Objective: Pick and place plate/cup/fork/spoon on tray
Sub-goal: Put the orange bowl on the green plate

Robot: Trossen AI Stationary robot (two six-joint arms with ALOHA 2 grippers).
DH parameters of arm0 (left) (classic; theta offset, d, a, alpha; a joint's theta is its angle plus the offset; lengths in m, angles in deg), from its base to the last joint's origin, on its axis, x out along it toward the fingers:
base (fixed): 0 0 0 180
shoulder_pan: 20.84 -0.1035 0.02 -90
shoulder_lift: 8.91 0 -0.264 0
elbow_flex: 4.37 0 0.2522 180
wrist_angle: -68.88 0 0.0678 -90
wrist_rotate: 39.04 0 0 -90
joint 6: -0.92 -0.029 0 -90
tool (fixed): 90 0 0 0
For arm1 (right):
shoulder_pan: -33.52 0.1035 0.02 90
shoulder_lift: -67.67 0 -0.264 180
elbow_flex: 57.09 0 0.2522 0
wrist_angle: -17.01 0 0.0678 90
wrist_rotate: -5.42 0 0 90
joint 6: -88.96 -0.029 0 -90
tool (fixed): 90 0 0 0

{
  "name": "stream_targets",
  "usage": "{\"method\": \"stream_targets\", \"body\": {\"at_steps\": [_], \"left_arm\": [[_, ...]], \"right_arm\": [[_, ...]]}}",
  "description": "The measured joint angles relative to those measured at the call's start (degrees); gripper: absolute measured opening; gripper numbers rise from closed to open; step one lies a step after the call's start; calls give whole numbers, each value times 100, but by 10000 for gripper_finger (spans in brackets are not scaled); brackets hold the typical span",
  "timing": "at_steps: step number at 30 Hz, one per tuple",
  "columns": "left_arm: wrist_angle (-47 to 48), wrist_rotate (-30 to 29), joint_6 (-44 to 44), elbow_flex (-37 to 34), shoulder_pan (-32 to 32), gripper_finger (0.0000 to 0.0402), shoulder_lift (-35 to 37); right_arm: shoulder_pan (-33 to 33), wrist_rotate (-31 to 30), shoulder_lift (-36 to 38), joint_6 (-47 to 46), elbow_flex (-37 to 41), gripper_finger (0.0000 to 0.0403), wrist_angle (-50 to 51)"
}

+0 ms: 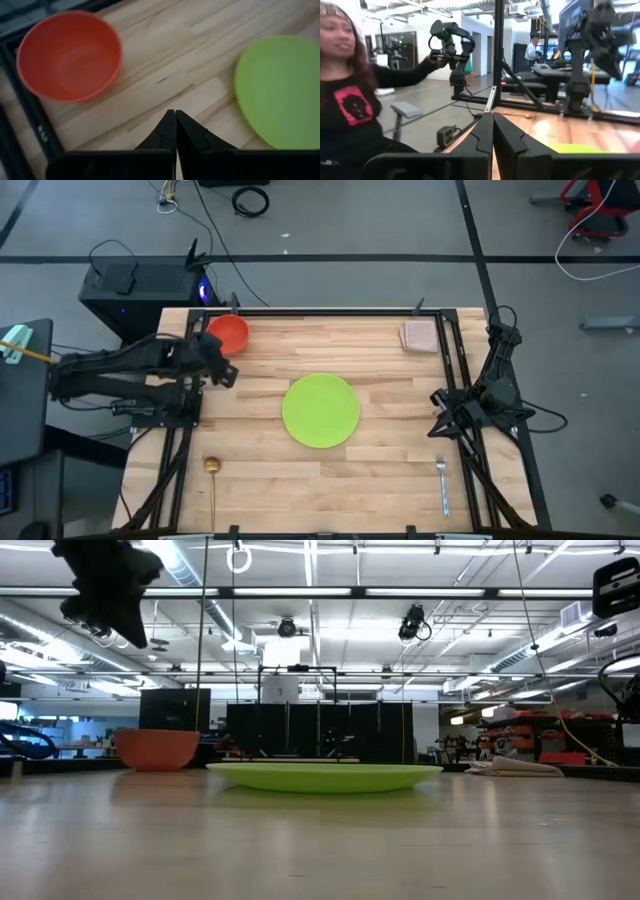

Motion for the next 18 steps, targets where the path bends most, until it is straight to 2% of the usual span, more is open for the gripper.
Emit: {"method": "stream_targets", "body": {"at_steps": [4,8,14,18], "left_arm": [[-77,334,-429,0,-779,5,-375],[-456,607,-953,0,-1405,8,-787],[-1201,811,-1336,0,-2055,12,-1404],[-1310,822,-1589,0,-2366,35,-1765]], "right_arm": [[-46,-402,0,64,-244,7,-24],[-164,-449,-16,-127,-558,4,286],[-359,-479,-241,-444,-773,3,552],[-485,-500,-432,-738,-899,3,558]]}}
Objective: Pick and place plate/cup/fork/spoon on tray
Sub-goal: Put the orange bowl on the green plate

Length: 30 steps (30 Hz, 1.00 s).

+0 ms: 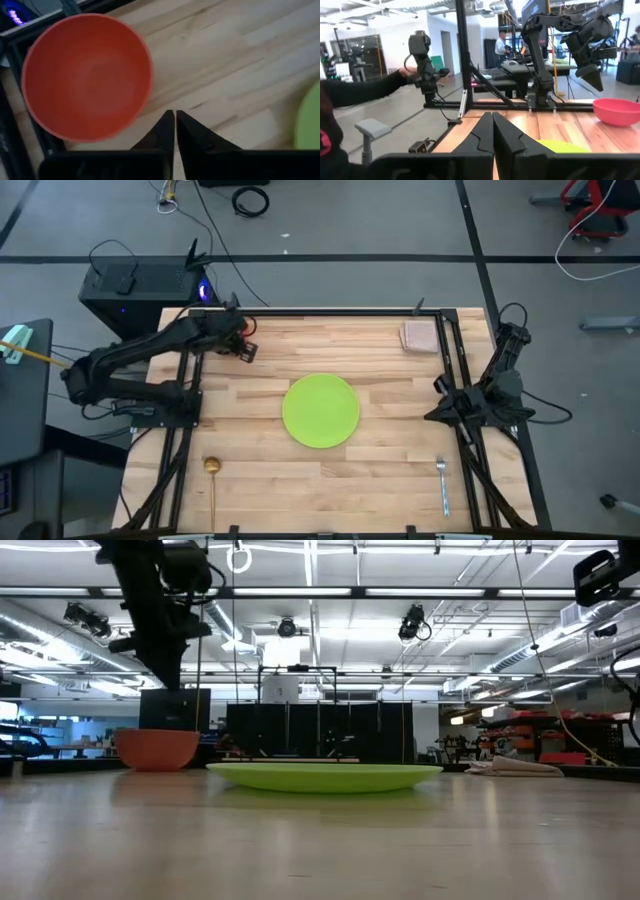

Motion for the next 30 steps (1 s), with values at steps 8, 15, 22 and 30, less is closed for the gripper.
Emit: {"method": "stream_targets", "body": {"at_steps": [8,15,22,30], "left_arm": [[-153,441,-138,0,-644,114,-819],[-451,445,-427,0,-980,158,-1251],[-539,638,-398,0,-1065,161,-1551],[-938,636,-406,2,-1065,156,-1893]], "right_arm": [[-74,-1,-336,-271,-118,4,-3],[-74,-2,-418,-266,-118,4,-8],[-74,-2,-418,-262,-118,4,-5],[-74,-2,-416,-259,-118,4,-5]]}}
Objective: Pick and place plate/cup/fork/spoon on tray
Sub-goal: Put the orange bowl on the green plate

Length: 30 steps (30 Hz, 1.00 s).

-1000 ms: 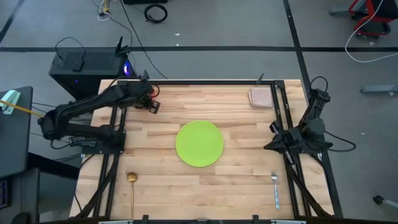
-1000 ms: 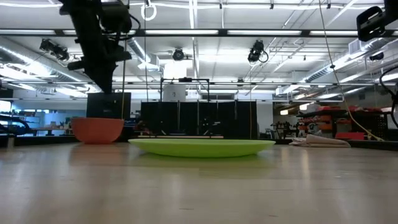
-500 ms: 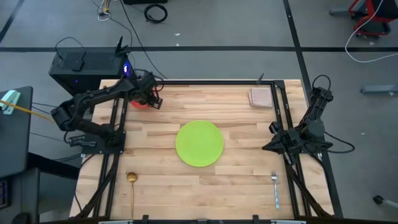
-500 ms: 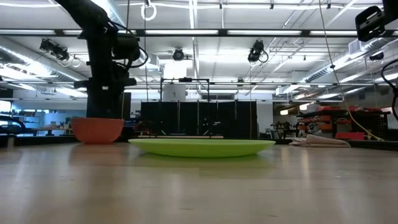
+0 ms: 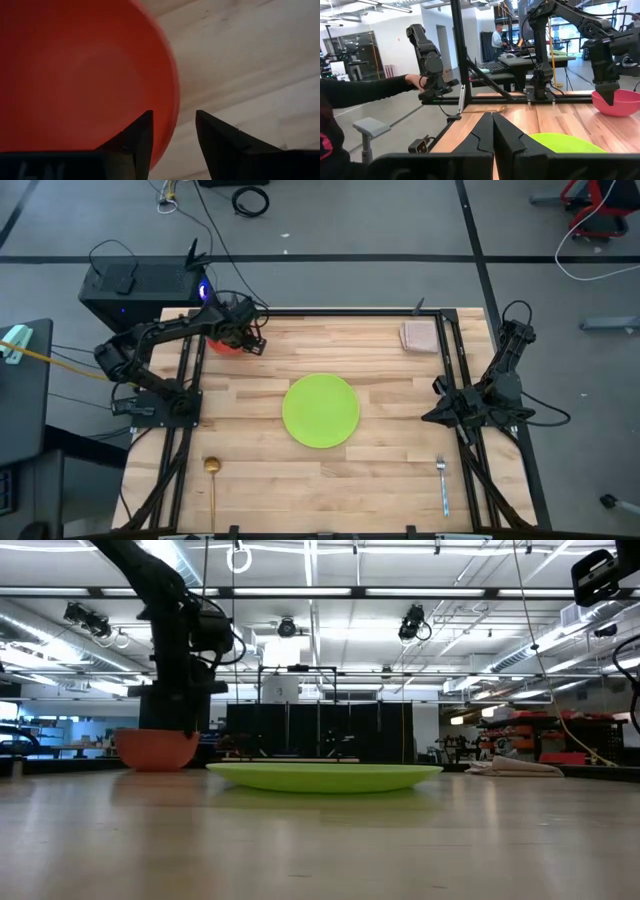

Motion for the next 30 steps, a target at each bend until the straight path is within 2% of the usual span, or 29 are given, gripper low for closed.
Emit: {"method": "stream_targets", "body": {"at_steps": [8,11,16,23,30], "left_arm": [[-321,-20,-566,0,0,146,-504],[-292,-22,-634,-1,0,111,-628],[-292,-94,-667,4,6,18,-647],[-69,-57,-643,113,136,11,-586],[695,-109,-614,979,779,9,-579]], "right_arm": [[0,-22,0,-1,0,4,5],[0,-55,0,-3,0,4,36],[-2,-68,0,-3,0,4,38],[-2,-66,0,-147,0,4,38],[-2,-66,0,-149,0,4,38]]}}
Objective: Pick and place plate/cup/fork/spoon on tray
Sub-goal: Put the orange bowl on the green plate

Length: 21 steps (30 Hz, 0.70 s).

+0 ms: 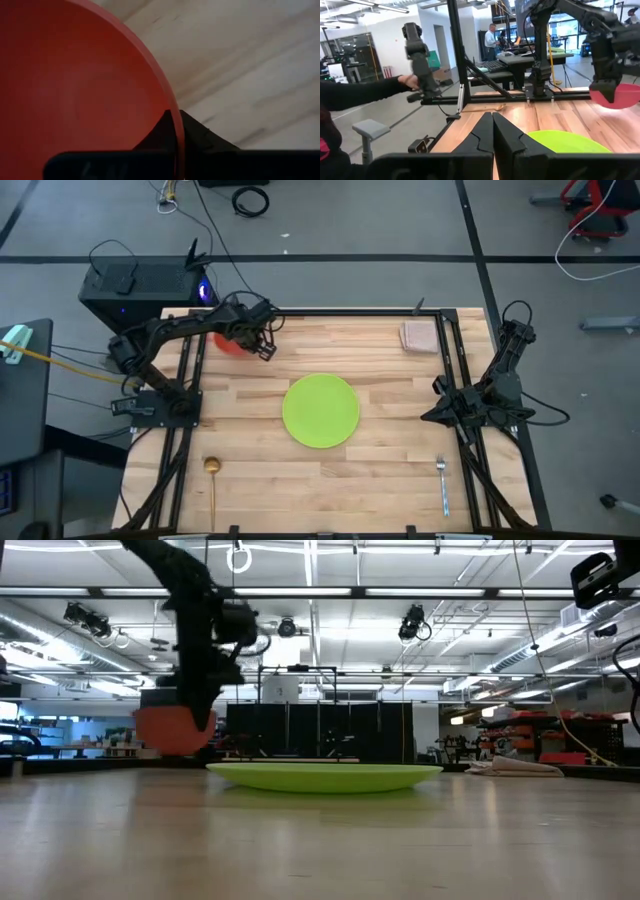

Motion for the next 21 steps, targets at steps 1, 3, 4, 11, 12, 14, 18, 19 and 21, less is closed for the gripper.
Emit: {"method": "stream_targets", "body": {"at_steps": [1,3,4,11,12,14,18,19,21], "left_arm": [[90,-75,12,173,131,9,0],[221,-203,35,512,435,9,0],[264,-225,37,683,592,9,0],[671,-467,-347,1695,2032,9,-31],[681,-479,-418,1782,2248,9,-31],[676,-481,-465,1939,2637,9,-31],[612,-505,-481,2128,3293,9,-31],[561,-510,-482,2148,3435,9,-31],[454,-514,-507,2207,3687,9,-80]], "right_arm": [[0,0,0,0,0,4,0],[0,0,0,-6,0,4,1],[0,0,0,-33,0,4,-1],[0,2,0,-168,0,4,0],[0,2,0,-166,0,4,-1],[0,2,0,-164,0,4,0],[0,2,0,-154,-49,5,7],[0,2,0,-155,-85,5,0],[0,2,2,-150,-136,5,-4]]}}
